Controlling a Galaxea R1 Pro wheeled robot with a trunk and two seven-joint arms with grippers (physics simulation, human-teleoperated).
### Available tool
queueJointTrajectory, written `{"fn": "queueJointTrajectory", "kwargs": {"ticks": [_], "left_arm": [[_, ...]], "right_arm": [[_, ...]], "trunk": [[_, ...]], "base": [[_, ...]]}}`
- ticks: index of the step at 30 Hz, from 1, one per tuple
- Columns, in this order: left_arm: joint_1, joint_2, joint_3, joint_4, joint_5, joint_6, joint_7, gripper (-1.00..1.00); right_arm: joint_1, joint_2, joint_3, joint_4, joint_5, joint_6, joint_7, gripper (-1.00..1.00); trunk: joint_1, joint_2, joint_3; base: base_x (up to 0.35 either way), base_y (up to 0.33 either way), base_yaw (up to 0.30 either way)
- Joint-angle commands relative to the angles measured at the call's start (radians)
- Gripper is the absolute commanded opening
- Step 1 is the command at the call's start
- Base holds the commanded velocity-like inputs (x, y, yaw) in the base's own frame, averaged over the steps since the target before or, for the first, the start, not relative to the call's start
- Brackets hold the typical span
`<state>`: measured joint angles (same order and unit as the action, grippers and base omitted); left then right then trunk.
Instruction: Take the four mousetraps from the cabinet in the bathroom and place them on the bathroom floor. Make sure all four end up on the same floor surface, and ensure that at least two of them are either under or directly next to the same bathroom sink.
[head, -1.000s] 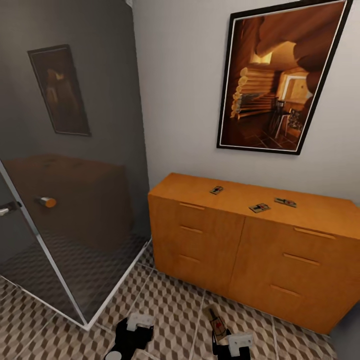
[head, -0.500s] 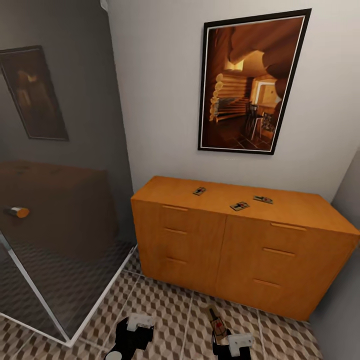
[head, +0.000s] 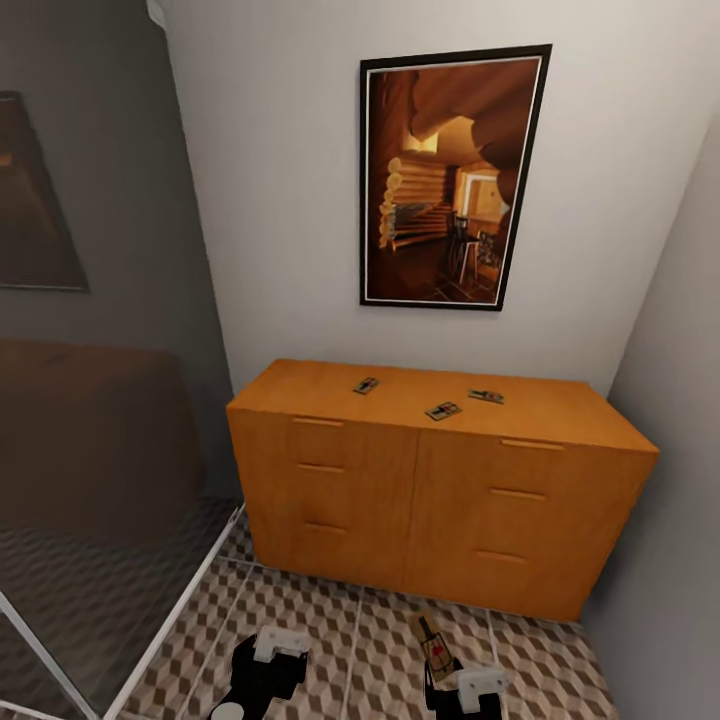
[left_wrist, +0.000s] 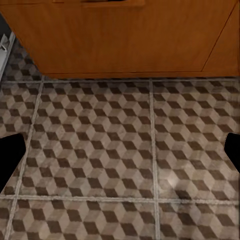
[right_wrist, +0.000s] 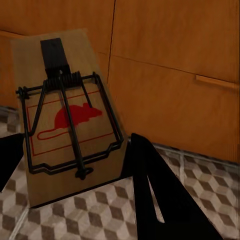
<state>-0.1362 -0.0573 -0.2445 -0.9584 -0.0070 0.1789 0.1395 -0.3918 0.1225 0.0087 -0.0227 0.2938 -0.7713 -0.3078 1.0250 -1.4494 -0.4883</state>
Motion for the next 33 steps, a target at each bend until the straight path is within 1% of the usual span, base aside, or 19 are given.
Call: {"fn": "queueJointTrajectory", "kwargs": {"ticks": [1, 8, 20, 25, 33], "left_arm": [[0.0, 0.001, -0.003, -0.002, -0.001, 0.006, 0.006, 1.0], [0.0, 0.001, -0.017, -0.001, -0.001, 0.006, 0.006, 1.0], [0.0, 0.001, -0.019, 0.005, -0.001, 0.005, 0.006, 1.0], [0.0, 0.001, -0.026, 0.016, -0.001, 0.005, 0.006, 1.0], [0.0, 0.001, -0.033, 0.021, -0.001, 0.005, 0.006, 1.0]], "right_arm": [[-0.001, 0.0, 0.001, 0.001, 0.005, -0.002, -0.004, -1.0], [-0.001, -0.001, 0.001, 0.001, 0.005, -0.002, -0.004, -1.0], [-0.001, -0.001, 0.001, 0.001, 0.005, -0.002, -0.004, -1.0], [-0.001, -0.001, 0.001, 0.001, 0.005, -0.001, -0.004, -1.0], [-0.001, -0.001, 0.001, 0.001, 0.005, 0.0, -0.004, -1.0]], "trunk": [[0.0, -0.001, 0.0], [0.0, -0.001, 0.008], [0.0, -0.001, 0.022], [0.0, -0.001, 0.025], [0.0, -0.001, 0.025]], "base": [[0.0, 0.0, -0.217], [0.0, 0.0, -0.217], [0.0, 0.0, -0.214], [0.0, 0.0, -0.078], [0.0, 0.0, -0.012]]}}
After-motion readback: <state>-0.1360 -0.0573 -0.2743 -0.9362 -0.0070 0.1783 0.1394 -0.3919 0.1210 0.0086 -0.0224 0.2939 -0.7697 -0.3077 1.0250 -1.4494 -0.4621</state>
